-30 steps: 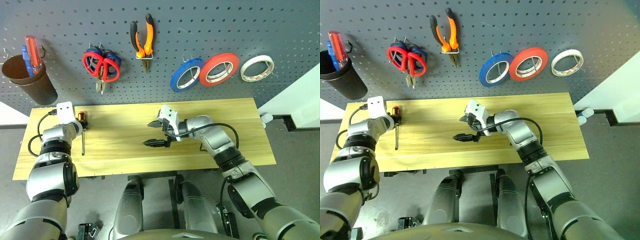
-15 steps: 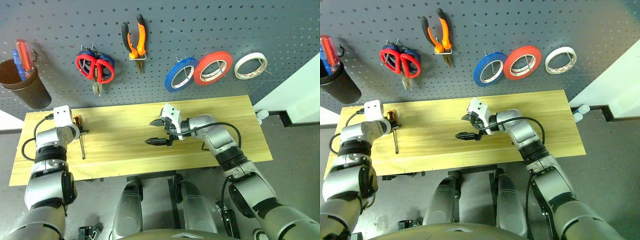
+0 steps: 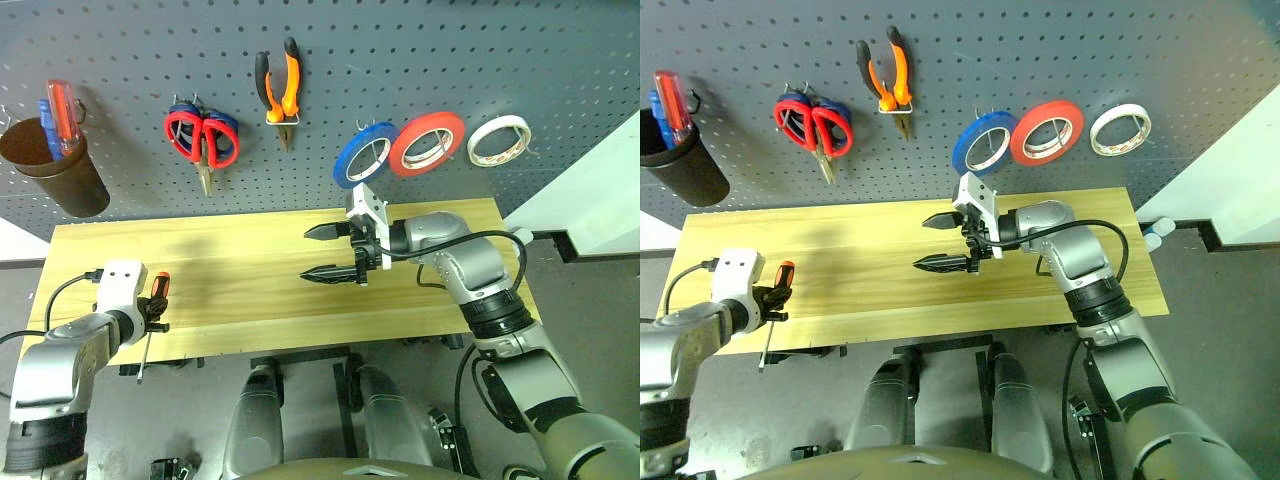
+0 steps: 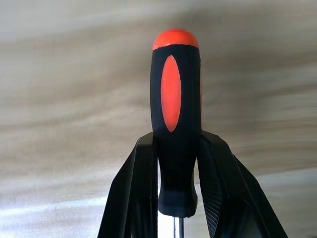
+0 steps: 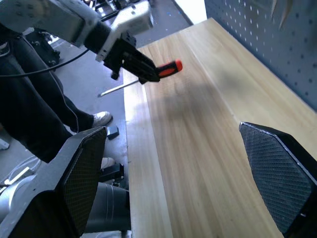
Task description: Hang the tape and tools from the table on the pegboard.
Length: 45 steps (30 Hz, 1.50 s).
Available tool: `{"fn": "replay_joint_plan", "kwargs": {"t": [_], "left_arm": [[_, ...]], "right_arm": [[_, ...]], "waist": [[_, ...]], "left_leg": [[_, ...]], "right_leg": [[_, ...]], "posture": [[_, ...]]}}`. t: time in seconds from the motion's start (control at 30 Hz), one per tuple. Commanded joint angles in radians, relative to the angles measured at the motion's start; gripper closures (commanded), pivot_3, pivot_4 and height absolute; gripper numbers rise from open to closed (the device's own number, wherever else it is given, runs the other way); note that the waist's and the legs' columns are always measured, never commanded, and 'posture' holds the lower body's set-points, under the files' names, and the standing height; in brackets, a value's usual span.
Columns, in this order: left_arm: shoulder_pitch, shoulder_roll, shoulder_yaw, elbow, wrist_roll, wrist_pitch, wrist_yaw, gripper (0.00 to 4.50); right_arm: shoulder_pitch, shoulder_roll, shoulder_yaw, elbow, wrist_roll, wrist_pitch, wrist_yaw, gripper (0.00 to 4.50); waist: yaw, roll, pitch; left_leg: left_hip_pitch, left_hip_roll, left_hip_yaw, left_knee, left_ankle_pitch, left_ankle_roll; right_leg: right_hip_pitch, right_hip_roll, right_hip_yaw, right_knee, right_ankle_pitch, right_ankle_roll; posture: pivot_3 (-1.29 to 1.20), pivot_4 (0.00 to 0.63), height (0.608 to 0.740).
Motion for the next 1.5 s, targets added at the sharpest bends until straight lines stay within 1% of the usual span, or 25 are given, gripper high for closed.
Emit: {"fn": "replay_joint_plan", "kwargs": {"t": [0.03, 0.07, 0.13, 0.27, 0.4, 0.43, 0.5, 0.53, 0.6, 0.7, 0.77, 0.87, 1.0, 1.1, 1.27, 1.4, 1.5], "left_arm": [[0.041, -0.026, 0.046, -0.135, -0.012, -0.098, -0.011, 3.74], [0.042, -0.035, 0.052, -0.148, -0.013, -0.132, -0.013, 3.74], [0.061, -0.021, 0.054, -0.242, -0.003, -0.203, -0.032, 3.74], [0.031, -0.059, 0.108, -0.350, -0.033, -0.230, 0.005, 3.74], [-0.022, -0.061, 0.123, -0.395, -0.032, -0.288, 0.021, 3.74], [-0.043, -0.066, 0.128, -0.395, -0.037, -0.306, 0.026, 3.74], [-0.112, -0.050, 0.135, -0.369, -0.019, -0.391, 0.024, 3.74], [-0.145, -0.039, 0.140, -0.350, -0.009, -0.419, 0.027, 3.74], [-0.227, -0.026, 0.154, -0.300, -0.012, -0.476, 0.026, 3.74], [-0.338, -0.017, 0.152, -0.225, -0.049, -0.546, -0.001, 3.74], [-0.419, -0.004, 0.153, -0.160, -0.061, -0.568, -0.001, 3.74], [-0.502, 0.042, 0.134, -0.058, -0.023, -0.624, -0.015, 3.74], [-0.593, 0.079, 0.115, 0.137, 0.024, -0.738, -0.027, 3.74], [-0.624, 0.091, 0.101, 0.291, 0.053, -0.861, -0.068, 3.74], [-0.654, 0.103, 0.096, 0.471, 0.075, -1.005, -0.105, 3.74], [-0.662, 0.120, 0.103, 0.588, 0.088, -1.094, -0.115, 3.74], [-0.634, 0.126, 0.110, 0.644, 0.093, -1.155, -0.122, 3.74]], "right_arm": [[0.004, -0.030, -0.048, -0.075, 0.050, -0.017, 0.024, 0.00], [0.003, -0.032, -0.053, -0.072, 0.050, -0.037, 0.026, 0.00], [0.002, -0.058, -0.069, -0.096, 0.058, -0.052, 0.036, 0.00], [-0.030, -0.087, -0.113, -0.117, 0.113, -0.014, 0.047, 0.00], [-0.062, -0.103, -0.133, -0.103, 0.145, 0.003, 0.060, 0.00], [-0.069, -0.105, -0.135, -0.099, 0.150, 0.005, 0.062, 0.00], [-0.092, -0.099, -0.151, -0.094, 0.171, 0.015, 0.056, 0.00], [-0.102, -0.096, -0.158, -0.092, 0.180, 0.018, 0.053, 0.00], [-0.117, -0.096, -0.165, -0.094, 0.195, 0.023, 0.049, 0.00], [-0.132, -0.098, -0.166, -0.093, 0.205, 0.024, 0.047, 0.00], [-0.140, -0.097, -0.167, -0.093, 0.208, 0.023, 0.042, 0.00], [-0.141, -0.098, -0.166, -0.094, 0.205, 0.017, 0.033, 0.00], [-0.133, -0.099, -0.164, -0.108, 0.204, 0.018, 0.021, 0.00], [-0.125, -0.100, -0.154, -0.113, 0.194, 0.016, 0.009, 0.00], [-0.105, -0.110, -0.147, -0.130, 0.182, 0.013, -0.005, 0.00], [-0.091, -0.118, -0.150, -0.147, 0.182, 0.016, -0.015, 0.00], [-0.083, -0.126, -0.161, -0.166, 0.203, 0.032, -0.014, 0.00]], "waist": [[0.000, -0.001, -0.015], [0.001, -0.002, -0.021], [0.006, -0.004, -0.034], [0.018, -0.003, -0.057], [0.020, -0.002, -0.081], [0.021, -0.002, -0.082], [0.021, -0.001, -0.090], [0.021, 0.000, -0.094], [0.022, 0.001, -0.106], [0.022, 0.005, -0.125], [0.023, 0.005, -0.129], [0.026, 0.005, -0.131], [0.027, 0.006, -0.132], [0.027, 0.007, -0.133], [0.037, 0.007, -0.133], [0.047, 0.007, -0.134], [0.050, 0.007, -0.134]], "left_leg": [[0.000, 0.000, 0.000, 0.000, 0.000, 0.000], [0.000, 0.000, 0.001, 0.000, 0.000, 0.000], [0.001, 0.000, 0.000, -0.001, 0.000, 0.000], [0.002, 0.000, 0.000, 0.000, 0.000, 0.000], [0.004, 0.000, 0.000, 0.001, 0.001, 0.000], [0.006, 0.000, 0.000, 0.001, 0.001, 0.000], [0.019, 0.001, 0.000, 0.000, 0.000, 0.000], [0.019, 0.001, 0.000, 0.000, 0.000, -0.001], [0.019, 0.003, -0.001, -0.003, -0.001, -0.002], [0.023, 0.003, -0.001, -0.001, -0.001, -0.002], [0.023, 0.003, -0.001, -0.001, 0.000, -0.001], [0.023, 0.003, -0.001, -0.001, 0.000, 0.000], [0.024, 0.003, 0.000, -0.001, 0.000, 0.000], [0.024, 0.003, 0.000, -0.001, 0.001, 0.000], [0.024, 0.003, 0.000, -0.001, 0.001, 0.000], [0.024, 0.003, 0.001, -0.001, 0.001, 0.000], [0.024, 0.003, 0.001, 0.000, 0.000, 0.000]], "right_leg": [[0.001, 0.000, 0.000, -0.001, 0.001, 0.000], [0.001, 0.000, 0.000, -0.002, 0.001, 0.000], [0.001, 0.001, 0.000, -0.001, 0.001, 0.000], [0.001, 0.002, 0.000, -0.001, 0.003, -0.002], [0.004, 0.002, 0.000, -0.001, 0.003, -0.001], [0.007, 0.002, 0.000, -0.001, 0.004, -0.001], [0.020, 0.002, 0.000, -0.004, 0.003, -0.001], [0.022, 0.003, -0.001, -0.006, 0.004, 0.000], [0.027, 0.005, -0.002, -0.020, 0.013, 0.002], [0.032, 0.005, -0.002, -0.023, 0.014, 0.002], [0.033, 0.005, -0.002, -0.024, 0.014, 0.002], [0.032, 0.005, -0.002, -0.022, 0.015, 0.001], [0.031, 0.005, -0.001, -0.020, 0.014, 0.001], [0.032, 0.005, -0.001, -0.019, 0.014, 0.001], [0.031, 0.005, -0.001, -0.018, 0.014, 0.001], [0.031, 0.005, -0.001, -0.017, 0.014, 0.001], [0.031, 0.005, -0.001, -0.017, 0.014, 0.001]], "posture": [[0.24, 0.126, 0.740], [0.25, 0.111, 0.740], [0.25, 0.099, 0.740], [0.27, 0.085, 0.740], [0.29, 0.072, 0.740], [0.29, 0.068, 0.740], [0.29, 0.057, 0.740], [0.29, 0.055, 0.740], [0.29, 0.049, 0.740], [0.27, 0.051, 0.740], [0.27, 0.055, 0.740], [0.25, 0.061, 0.740], [0.24, 0.066, 0.740], [0.23, 0.070, 0.740], [0.21, 0.075, 0.740], [0.20, 0.074, 0.740], [0.19, 0.075, 0.740]]}}
